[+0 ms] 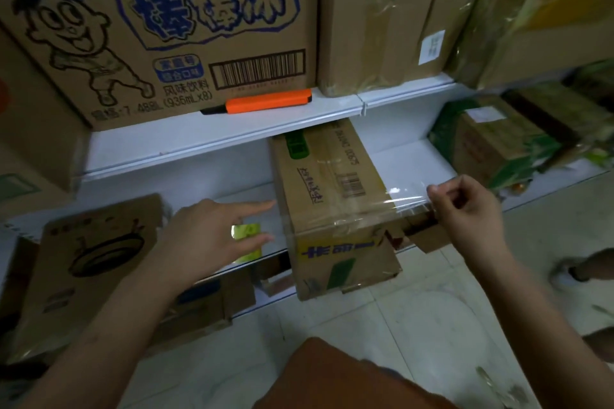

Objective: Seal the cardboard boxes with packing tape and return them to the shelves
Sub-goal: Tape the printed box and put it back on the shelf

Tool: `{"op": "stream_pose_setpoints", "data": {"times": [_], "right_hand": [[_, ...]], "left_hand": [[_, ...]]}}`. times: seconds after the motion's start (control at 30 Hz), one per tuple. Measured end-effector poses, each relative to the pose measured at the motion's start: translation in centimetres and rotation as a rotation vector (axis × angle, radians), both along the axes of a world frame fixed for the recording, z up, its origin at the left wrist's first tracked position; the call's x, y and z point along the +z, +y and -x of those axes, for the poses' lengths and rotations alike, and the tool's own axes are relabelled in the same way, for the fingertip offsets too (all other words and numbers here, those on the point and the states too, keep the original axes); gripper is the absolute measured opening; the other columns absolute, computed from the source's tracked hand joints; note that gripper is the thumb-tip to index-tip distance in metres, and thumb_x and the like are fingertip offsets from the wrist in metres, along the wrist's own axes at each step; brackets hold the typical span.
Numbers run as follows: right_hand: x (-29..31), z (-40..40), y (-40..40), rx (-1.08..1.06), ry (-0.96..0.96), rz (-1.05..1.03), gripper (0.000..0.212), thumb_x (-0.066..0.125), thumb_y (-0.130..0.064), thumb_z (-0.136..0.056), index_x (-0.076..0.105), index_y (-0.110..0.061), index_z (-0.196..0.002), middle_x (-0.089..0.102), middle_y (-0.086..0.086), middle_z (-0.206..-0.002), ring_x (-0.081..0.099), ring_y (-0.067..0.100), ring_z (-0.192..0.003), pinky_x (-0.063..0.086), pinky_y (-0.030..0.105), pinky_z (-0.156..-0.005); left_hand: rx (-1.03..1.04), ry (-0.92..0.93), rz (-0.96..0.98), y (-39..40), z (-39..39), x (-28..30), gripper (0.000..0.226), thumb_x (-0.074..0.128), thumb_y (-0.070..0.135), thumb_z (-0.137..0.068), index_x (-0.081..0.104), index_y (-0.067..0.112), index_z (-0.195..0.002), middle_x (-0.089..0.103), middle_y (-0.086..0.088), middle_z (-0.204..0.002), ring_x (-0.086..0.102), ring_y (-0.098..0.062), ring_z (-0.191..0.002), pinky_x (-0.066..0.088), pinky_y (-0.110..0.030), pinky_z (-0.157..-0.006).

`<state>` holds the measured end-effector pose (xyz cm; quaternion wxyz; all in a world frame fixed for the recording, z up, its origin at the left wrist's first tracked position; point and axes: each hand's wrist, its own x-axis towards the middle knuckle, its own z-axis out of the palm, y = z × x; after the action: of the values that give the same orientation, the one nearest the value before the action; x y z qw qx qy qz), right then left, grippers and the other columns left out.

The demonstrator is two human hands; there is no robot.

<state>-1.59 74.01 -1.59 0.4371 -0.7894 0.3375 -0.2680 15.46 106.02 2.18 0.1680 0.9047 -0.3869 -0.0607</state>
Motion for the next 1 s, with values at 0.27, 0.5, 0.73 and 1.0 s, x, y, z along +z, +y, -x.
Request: {"op": "stream_pose_setpoints", "data": {"times": [0.27,0.5,0.73,1.0], "right_hand": [[-3.1,-0.6,-0.3,-0.055,0.012,-0.033,0.019,0.07,-0.024,-0.091,0.06,-0.02,-0.075,0.062,0.012,-0.071,0.056,0.019,-0.063,0.042,0.027,-0.058],[-5.4,-2.5,0.6,0.013,0.039,-0.297,0.016,0.067,-0.022,-0.094,0.064,-0.018,-0.078,0.056,0.014,-0.067,0.05,0.02,-0.057,0.045,0.025,-0.051],[-6.1,-3.6,2.9,-0.031,0.044,-0.382,0.008,0.058,-0.019,-0.099,0.062,-0.013,-0.097,0.068,0.003,-0.079,0.063,0.016,-0.064,0.053,0.029,-0.051],[-6.3,-3.6,1.2,-0.094,0.18,0.014,0.059,0.068,-0.026,-0.093,0.04,-0.023,-0.144,0.052,-0.007,-0.116,0.063,0.017,-0.088,0.058,0.043,-0.075]], "left_hand": [[-0.053,-0.204,-0.003,-0.5,-0.4,-3.1,0.05,0.04,0.078,-0.085,0.043,0.06,-0.132,0.062,0.01,-0.055,0.025,0.003,-0.034,0.021,-0.005,-0.045],[-0.127,-0.272,-0.032,-1.5,-1.2,-4.7,0.065,0.047,0.066,-0.087,0.031,0.051,-0.149,0.059,0.007,-0.054,0.022,0.001,-0.038,0.015,-0.008,-0.043],[-0.316,-0.115,-0.175,-4.1,-2.4,-6.6,0.082,0.043,0.052,-0.098,-0.028,0.068,-0.135,0.062,0.012,-0.13,0.066,-0.011,-0.09,0.057,-0.033,-0.074],[-0.311,-0.03,-0.078,-4.7,-2.1,-7.2,0.079,0.046,0.055,-0.095,-0.022,0.076,-0.131,0.065,0.009,-0.13,0.067,-0.014,-0.098,0.055,-0.03,-0.082]]}}
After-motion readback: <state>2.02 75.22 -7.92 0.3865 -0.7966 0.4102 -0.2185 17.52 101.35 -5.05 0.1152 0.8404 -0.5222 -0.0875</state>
